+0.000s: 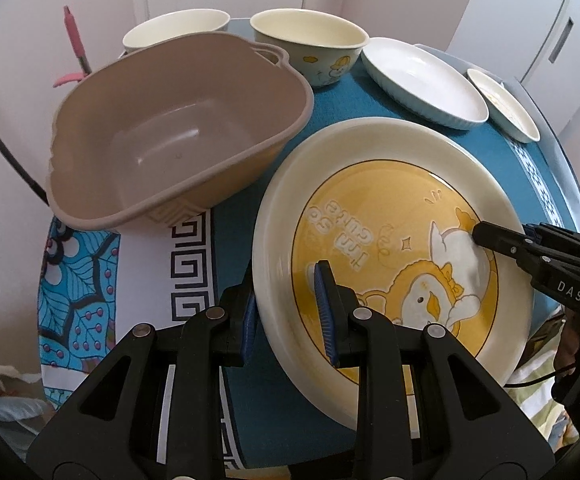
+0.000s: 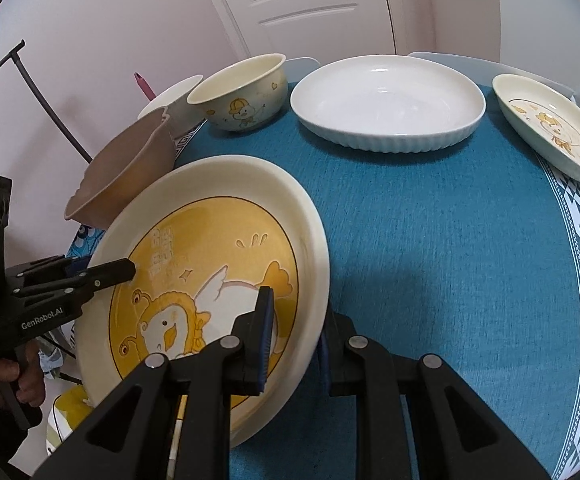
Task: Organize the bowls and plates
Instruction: 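Lift the yellow plate with both grippers, lower it beside the beige basket, open, then move both grippers to the plain white dish and grasp its rim, then carry the white dish with both grippers and lower it onto the yellow plate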
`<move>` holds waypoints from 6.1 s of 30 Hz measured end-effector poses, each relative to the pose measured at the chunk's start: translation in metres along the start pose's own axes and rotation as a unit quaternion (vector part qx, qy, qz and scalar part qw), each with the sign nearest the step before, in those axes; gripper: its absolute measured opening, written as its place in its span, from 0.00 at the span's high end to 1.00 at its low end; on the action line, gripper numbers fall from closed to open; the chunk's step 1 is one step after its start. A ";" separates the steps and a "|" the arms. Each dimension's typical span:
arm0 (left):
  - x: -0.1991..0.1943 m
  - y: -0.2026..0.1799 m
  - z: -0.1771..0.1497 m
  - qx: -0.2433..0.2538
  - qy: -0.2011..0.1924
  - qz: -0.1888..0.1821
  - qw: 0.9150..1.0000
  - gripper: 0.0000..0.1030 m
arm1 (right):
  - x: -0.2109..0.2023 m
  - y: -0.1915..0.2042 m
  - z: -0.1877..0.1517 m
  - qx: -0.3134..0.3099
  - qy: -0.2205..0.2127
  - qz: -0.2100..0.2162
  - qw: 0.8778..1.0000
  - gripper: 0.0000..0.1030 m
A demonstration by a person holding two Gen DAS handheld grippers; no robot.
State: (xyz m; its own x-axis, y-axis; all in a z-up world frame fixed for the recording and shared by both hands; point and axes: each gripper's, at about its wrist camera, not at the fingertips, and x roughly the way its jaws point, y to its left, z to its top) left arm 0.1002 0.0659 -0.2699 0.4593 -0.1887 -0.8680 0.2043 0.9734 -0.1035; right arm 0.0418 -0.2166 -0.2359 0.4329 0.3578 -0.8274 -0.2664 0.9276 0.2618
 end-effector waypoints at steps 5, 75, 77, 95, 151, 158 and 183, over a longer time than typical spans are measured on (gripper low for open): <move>0.002 -0.005 0.003 0.002 0.006 0.018 1.000 0.72 | 0.002 0.002 0.002 -0.001 0.006 -0.003 1.000 0.82; 0.105 -0.083 0.153 -0.195 0.080 0.018 0.977 0.53 | 0.082 -0.161 0.215 -0.173 0.177 0.082 0.966 0.68; 0.109 -0.085 0.151 -0.194 0.082 0.013 0.978 0.63 | 0.086 -0.163 0.213 -0.175 0.183 0.086 0.964 0.72; 0.112 -0.100 0.157 -0.179 0.065 0.036 0.981 0.78 | 0.084 -0.163 0.208 -0.185 0.171 0.099 0.963 0.82; -0.006 -0.019 0.019 0.015 0.096 -0.023 0.995 0.78 | -0.030 0.005 0.031 0.011 0.086 -0.026 0.996 0.82; 0.010 -0.024 0.021 0.031 0.103 -0.013 0.994 0.78 | -0.032 0.010 0.027 0.003 0.089 -0.045 0.995 0.82; 0.012 -0.074 0.014 0.176 0.057 0.127 0.975 0.78 | -0.017 0.035 0.022 -0.082 0.100 -0.121 0.984 0.82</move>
State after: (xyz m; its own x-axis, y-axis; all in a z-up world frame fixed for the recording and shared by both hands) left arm 0.1028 -0.0099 -0.2653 0.4390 0.0876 -0.8942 0.3890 0.8786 0.2770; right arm 0.0443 -0.1877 -0.2021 0.3274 0.0849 -0.9411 -0.3189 0.9475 -0.0255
